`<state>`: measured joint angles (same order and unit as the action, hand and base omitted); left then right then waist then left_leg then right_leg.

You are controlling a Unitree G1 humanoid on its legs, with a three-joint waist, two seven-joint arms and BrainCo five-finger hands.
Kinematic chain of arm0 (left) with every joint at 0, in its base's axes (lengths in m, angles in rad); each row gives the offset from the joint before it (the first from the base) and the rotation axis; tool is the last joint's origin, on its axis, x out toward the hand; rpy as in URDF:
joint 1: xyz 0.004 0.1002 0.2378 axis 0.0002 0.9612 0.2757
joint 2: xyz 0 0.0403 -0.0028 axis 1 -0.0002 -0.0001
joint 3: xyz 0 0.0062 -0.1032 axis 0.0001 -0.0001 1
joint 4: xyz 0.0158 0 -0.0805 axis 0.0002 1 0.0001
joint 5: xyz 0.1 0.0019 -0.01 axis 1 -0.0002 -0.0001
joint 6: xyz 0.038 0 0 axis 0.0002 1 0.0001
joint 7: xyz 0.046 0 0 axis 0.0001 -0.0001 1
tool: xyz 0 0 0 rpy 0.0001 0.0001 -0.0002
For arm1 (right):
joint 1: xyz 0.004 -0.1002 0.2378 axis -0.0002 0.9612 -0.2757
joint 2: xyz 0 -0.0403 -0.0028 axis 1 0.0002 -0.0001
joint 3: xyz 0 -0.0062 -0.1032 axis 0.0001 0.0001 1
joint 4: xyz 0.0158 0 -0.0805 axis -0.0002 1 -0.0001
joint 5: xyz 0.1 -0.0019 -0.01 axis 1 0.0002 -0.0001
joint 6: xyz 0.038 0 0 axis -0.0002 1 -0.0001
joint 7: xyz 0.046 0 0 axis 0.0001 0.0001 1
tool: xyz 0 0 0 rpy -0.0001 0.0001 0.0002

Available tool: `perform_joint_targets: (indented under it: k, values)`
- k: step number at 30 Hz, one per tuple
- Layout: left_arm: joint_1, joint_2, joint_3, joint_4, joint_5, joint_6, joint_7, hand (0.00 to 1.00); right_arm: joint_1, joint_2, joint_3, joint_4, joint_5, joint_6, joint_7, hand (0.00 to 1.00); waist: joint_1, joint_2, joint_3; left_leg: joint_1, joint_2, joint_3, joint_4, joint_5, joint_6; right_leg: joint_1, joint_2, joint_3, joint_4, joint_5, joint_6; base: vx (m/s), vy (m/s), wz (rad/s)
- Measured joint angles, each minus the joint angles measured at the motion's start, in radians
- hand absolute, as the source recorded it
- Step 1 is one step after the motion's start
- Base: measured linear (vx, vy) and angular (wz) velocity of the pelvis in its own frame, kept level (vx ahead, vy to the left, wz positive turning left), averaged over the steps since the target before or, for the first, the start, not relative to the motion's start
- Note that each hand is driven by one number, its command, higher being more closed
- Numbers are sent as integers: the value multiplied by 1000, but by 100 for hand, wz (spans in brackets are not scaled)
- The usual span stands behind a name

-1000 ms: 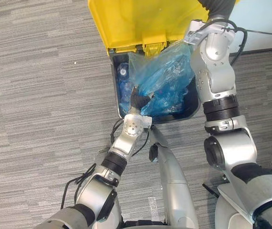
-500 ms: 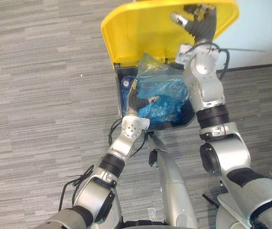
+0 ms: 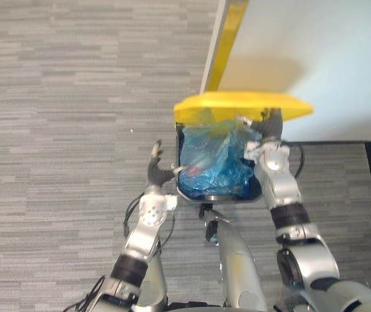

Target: Gather rubbish on tea table into small bin, then transfer packed bag to large trash can.

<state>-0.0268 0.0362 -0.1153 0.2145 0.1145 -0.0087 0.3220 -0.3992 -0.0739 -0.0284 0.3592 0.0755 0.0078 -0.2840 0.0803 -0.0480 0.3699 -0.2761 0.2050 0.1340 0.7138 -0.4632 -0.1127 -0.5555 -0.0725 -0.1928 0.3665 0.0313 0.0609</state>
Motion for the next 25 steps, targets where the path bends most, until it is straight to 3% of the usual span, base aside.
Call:
perform_joint_targets:
  k: [1, 2, 3, 6, 7, 8, 9, 10, 11, 12, 13, 14, 16, 20, 25]
  values:
    - [19, -2, 17, 18, 0, 1, -4, 0, 35, 17, 6, -1, -4, 0, 8, 0, -1, -6, -16, 12, -5, 10, -19, 12, 3, -1, -3, 12, -8, 18, 22, -5, 22, -29]
    - [49, -19, 64, 61, 0, 9, -15, 0, 100, 43, 18, -1, -29, 3, 25, 0, 2, -5, -39, 42, 7, 39, -93, 56, 15, 3, 10, 41, -38, 79, 43, -9, -16, -21]
    - [76, -36, 113, 100, -1, 16, -26, 0, 169, 59, 33, -7, -46, 8, 34, 0, -6, -2, -46, 104, 9, 47, -187, 113, -1, -10, -6, 32, 154, 42, -22, -2, -29, -10]
    - [170, -48, 164, 179, -28, 24, -45, 0, 375, 108, 36, -19, -112, 6, 67, 0, -19, -20, -130, 199, 11, 49, -354, 195, -29, 94, -59, 50, 434, -97, -47, 72, -90, 10]
    - [182, -49, 174, 194, -30, 27, -46, 0, 411, 117, 35, -17, -121, 5, 74, 0, -20, -34, -144, 205, 12, 52, -360, 197, -32, 111, -58, 54, 419, -112, -33, 63, -162, -10]
    - [185, -53, 187, 244, -32, 42, -53, 0, 458, 118, 26, -3, -144, 2, 87, 0, -27, -26, -154, 208, 18, 56, -372, 202, -32, 126, -35, 44, 386, -113, -22, 12, -144, -35]
    - [188, -73, 208, 296, -38, 52, -67, 0, 496, 117, 6, 38, -157, 2, 88, 0, -21, -8, -185, 212, 42, 73, -418, 221, 0, 160, 16, 47, 268, -108, -8, -6, -137, -45]
    - [199, -92, 218, 317, -38, 54, -70, 0, 509, 114, -8, 56, -168, 3, 88, 0, -14, 6, -202, 214, 72, 90, -441, 235, 8, 183, 31, 49, 231, -141, -20, 17, -187, -35]
    - [193, -92, 225, 362, -39, 53, -73, 0, 543, 116, -35, 101, -196, -1, 85, 0, -30, -16, -210, 243, 45, 105, -472, 271, -49, 216, -16, 64, 302, -234, -35, 56, -263, -18]
    - [169, -88, 242, 421, -42, 59, -72, 0, 555, 124, -66, 201, -191, 3, 77, 0, -29, -54, -235, 259, 11, 116, -500, 286, -55, 288, -13, 101, 180, -318, -32, 54, -236, -15]
    - [154, -90, 249, 459, -48, 60, -71, 0, 552, 121, -79, 254, -192, 6, 75, 0, -23, -42, -236, 262, 22, 123, -500, 288, -58, 305, -3, 97, 141, -317, -44, -10, -144, -39]
    - [135, -92, 261, 518, -60, 61, -72, 0, 532, 110, -99, 344, -195, 12, 69, 0, -23, -10, -247, 260, 44, 130, -506, 292, -50, 323, 27, 90, 78, -275, -57, -74, -33, -39]
    - [116, -94, 293, 568, -62, 61, -71, 0, 520, 107, -132, 438, -194, 21, 68, 0, -23, 8, -258, 286, 40, 131, -540, 302, -35, 347, 47, 105, 20, -238, -60, -99, -15, -38]
    - [106, -97, 333, 632, -73, 59, -71, 0, 482, 90, -158, 530, -192, 21, 68, 0, -24, 31, -285, 301, 17, 128, -599, 325, -5, 375, 52, 121, -73, -178, -38, -96, 47, -12]
    - [89, -94, 365, 692, -76, 56, -71, 0, 466, 75, -204, 589, -183, 19, 69, 0, -25, 42, -296, 318, -27, 125, -638, 344, -14, 442, 16, 122, -189, -102, -6, -46, 128, 6]
